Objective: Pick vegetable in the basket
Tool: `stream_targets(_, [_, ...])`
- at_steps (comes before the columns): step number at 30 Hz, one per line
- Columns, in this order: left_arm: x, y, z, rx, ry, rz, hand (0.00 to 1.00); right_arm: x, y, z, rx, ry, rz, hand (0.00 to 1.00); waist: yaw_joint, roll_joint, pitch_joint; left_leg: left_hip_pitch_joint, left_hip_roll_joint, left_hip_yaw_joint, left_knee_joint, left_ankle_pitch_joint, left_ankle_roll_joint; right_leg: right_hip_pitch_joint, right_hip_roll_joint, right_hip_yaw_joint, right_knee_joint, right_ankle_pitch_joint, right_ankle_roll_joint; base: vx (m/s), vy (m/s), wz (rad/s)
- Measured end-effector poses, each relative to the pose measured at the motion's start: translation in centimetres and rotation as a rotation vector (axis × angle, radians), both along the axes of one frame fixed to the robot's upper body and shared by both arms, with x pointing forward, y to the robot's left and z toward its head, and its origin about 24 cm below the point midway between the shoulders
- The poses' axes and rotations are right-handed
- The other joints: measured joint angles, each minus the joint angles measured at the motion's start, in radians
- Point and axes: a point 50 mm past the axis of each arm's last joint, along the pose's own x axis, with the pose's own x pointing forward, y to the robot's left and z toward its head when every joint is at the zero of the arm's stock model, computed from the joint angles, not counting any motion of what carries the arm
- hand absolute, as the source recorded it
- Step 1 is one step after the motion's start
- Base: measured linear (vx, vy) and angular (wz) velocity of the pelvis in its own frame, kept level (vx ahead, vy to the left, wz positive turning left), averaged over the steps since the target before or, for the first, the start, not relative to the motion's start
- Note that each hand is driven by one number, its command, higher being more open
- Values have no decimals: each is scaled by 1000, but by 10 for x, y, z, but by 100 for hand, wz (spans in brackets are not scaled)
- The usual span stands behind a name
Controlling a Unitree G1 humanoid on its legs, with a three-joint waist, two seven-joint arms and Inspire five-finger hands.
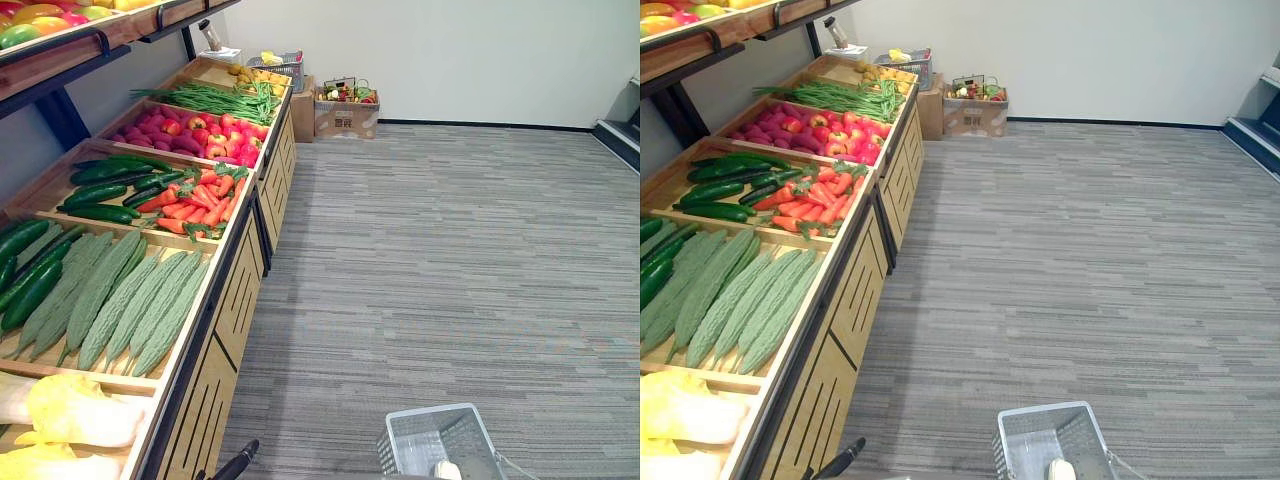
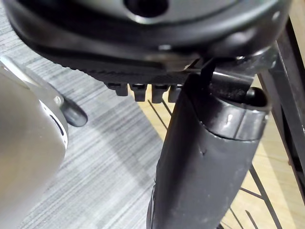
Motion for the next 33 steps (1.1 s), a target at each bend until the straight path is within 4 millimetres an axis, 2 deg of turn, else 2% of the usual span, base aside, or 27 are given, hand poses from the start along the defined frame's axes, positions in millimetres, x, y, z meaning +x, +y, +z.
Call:
stream_targets(6, [-4,0,-1,-23,-6,-6,100,-2,0,0,-2,9,-2,0,3,1,-19,0,4,3,-16,4,2,3,-3,-15,-32,5,8,9,1,4])
stream_targets(13, [-5,-2,-3,-83,-7,-47,100,0,-2,-1,-22,30,2,0,3,6,-35,34,6,60,-43,4,1,39,-1,-15,-92,36,37,50,18,-12])
stream_targets(20, [-3,-4,-3,-95,-8,-92,100,3,-1,-2,-19,30,-1,0,2,5,-30,66,2,93,-43,-1,0,58,-1,7,-98,48,32,-19,14,-15])
stream_targets(25, [0,-3,-3,-103,-14,-119,100,8,-2,-2,-20,21,4,0,1,5,-15,64,-8,96,-18,-11,15,46,-14,11,-64,34,39,-92,11,-5])
stream_targets(27, [4,-1,-1,-93,-21,-152,100,13,-2,-2,-23,8,6,0,-1,2,9,60,-22,95,14,-27,26,10,-32,9,29,-14,58,-109,46,0])
stream_targets(29, [5,3,-1,-84,-20,-175,100,16,-1,-2,-20,3,6,0,-2,-8,22,55,-37,90,46,-53,43,-16,-58,1,111,-60,97,-54,59,11])
stream_targets(30, [6,7,0,-77,-20,-186,100,15,-1,-2,-18,7,4,0,-4,-18,32,50,-49,81,75,-73,59,-30,-83,-13,175,-92,149,-33,69,19])
stream_targets(32, [4,10,0,-68,-9,-193,100,19,-2,-2,-26,-4,-10,0,-1,-23,52,43,-53,67,103,-104,79,-113,-117,-31,385,-89,171,-52,90,11])
stream_targets(33, [0,11,-1,-76,15,-193,100,19,-4,-1,-35,-9,-30,0,-6,-6,68,60,-43,58,106,-112,93,-163,-126,-42,505,-51,174,-43,123,24])
